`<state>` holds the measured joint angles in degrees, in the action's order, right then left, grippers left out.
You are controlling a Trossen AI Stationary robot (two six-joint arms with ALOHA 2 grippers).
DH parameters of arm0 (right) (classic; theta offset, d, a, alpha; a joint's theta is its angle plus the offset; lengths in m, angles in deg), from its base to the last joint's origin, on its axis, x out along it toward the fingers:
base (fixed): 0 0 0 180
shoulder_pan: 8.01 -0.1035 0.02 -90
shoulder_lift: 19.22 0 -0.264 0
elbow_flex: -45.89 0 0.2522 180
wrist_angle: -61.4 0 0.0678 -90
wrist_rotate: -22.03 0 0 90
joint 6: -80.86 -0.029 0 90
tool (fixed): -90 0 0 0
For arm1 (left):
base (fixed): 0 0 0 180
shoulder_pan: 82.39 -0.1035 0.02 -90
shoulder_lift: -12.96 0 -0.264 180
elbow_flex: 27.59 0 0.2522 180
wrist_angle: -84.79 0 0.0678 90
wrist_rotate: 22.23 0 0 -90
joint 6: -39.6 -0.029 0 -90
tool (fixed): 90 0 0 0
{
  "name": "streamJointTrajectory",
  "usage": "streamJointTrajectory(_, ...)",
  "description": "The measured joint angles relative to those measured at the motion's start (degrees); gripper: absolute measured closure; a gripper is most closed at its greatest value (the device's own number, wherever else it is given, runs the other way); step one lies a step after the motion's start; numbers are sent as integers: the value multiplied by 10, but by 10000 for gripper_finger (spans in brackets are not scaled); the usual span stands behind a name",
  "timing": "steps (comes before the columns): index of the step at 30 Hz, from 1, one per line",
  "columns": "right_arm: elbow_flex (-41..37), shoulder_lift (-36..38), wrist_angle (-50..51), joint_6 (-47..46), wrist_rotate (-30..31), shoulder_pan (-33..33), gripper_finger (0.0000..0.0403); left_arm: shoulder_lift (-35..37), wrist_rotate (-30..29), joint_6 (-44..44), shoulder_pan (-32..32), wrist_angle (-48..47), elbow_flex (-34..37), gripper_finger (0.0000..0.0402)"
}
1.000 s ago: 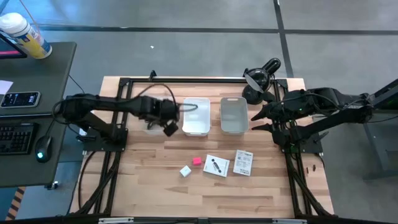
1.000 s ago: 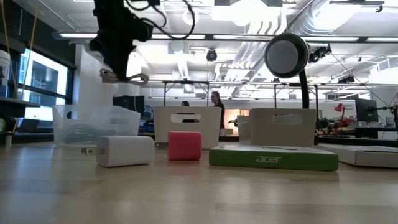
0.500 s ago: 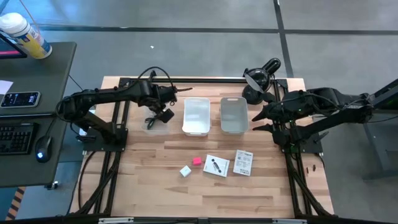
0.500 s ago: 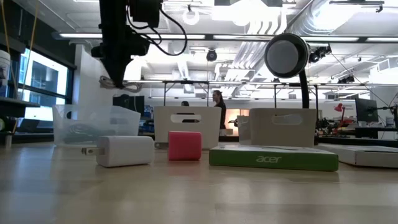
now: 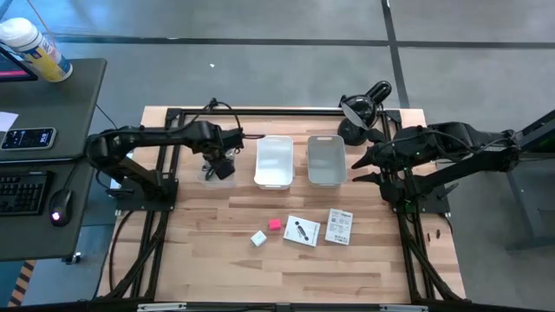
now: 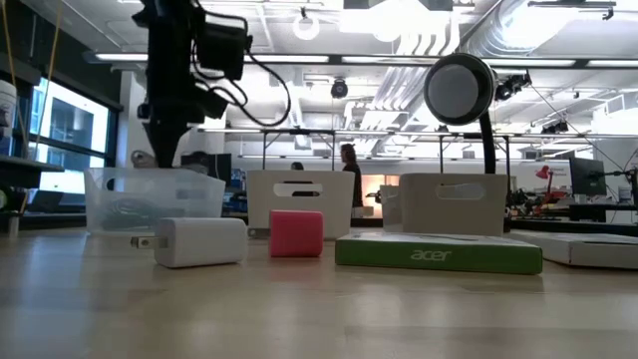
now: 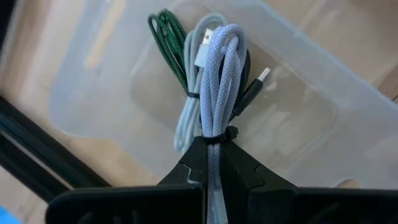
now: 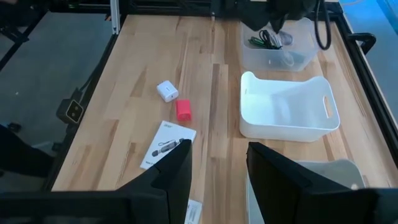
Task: Pick and place items into bin
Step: Put the purple USB cord into the transparent bin, then put the pink adapter into the white bin
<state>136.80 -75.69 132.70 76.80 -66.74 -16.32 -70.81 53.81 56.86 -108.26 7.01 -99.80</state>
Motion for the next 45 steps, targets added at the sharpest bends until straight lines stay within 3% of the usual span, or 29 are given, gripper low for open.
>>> streamJointTrajectory(12, 0, 0, -2, -11, 2, 0, 258, 0, -4, 22, -1, 15, 12, 390)
streamJointTrajectory(25, 0, 0, -2, -11, 2, 0, 258, 0, -4, 26, 0, 14, 12, 248)
streamJointTrajectory(31, 0, 0, -2, -11, 2, 0, 258, 0, 65, -52, 5, 11, -18, 217)
streamJointTrajectory(40, 0, 0, -1, -11, 15, 0, 258, 9, 115, -231, 126, 12, -146, 245)
streamJointTrajectory(45, 0, 0, -2, -5, 22, 0, 258, 9, 122, -264, 222, 71, -179, 263)
